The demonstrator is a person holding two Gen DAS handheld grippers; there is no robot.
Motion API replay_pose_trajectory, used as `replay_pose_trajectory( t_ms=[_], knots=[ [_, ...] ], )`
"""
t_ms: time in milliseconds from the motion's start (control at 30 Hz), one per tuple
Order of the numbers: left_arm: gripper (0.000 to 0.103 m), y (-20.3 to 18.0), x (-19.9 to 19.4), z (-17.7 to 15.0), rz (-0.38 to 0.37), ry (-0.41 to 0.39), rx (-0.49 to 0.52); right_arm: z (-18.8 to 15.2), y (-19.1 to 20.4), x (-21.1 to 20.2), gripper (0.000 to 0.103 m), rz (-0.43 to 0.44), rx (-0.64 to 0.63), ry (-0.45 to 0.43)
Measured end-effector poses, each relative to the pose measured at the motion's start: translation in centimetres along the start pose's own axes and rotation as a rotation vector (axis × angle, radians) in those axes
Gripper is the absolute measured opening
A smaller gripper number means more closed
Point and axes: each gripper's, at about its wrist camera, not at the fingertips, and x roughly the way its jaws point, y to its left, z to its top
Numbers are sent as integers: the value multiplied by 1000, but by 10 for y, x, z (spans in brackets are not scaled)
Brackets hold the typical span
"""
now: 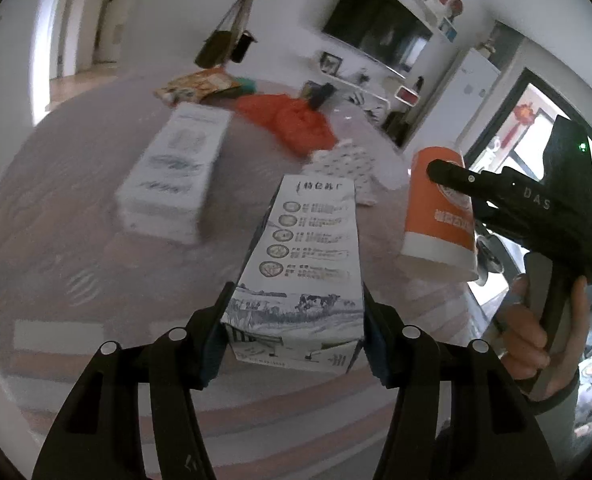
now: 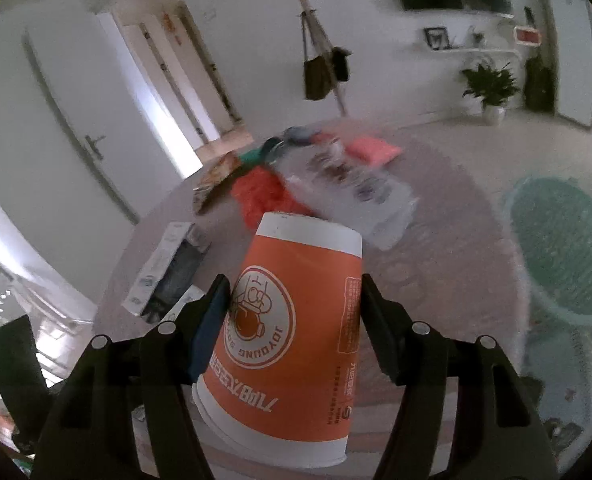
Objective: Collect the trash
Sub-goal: 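Grasp the white milk carton with the left tool while the right tool grasps the orange cup, then carry the milk carton and orange cup to the teal basket and release both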
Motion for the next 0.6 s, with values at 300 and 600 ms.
replay_pose_trajectory(
  t_ms=[300,600],
  knots=[
    [76,-30,35,2,-4,122,56,5,-41,-31,62,-2,21,-51],
    [59,-53,70,30,126,175,136,4,-68,-50,62,-18,37,-85]
  ],
)
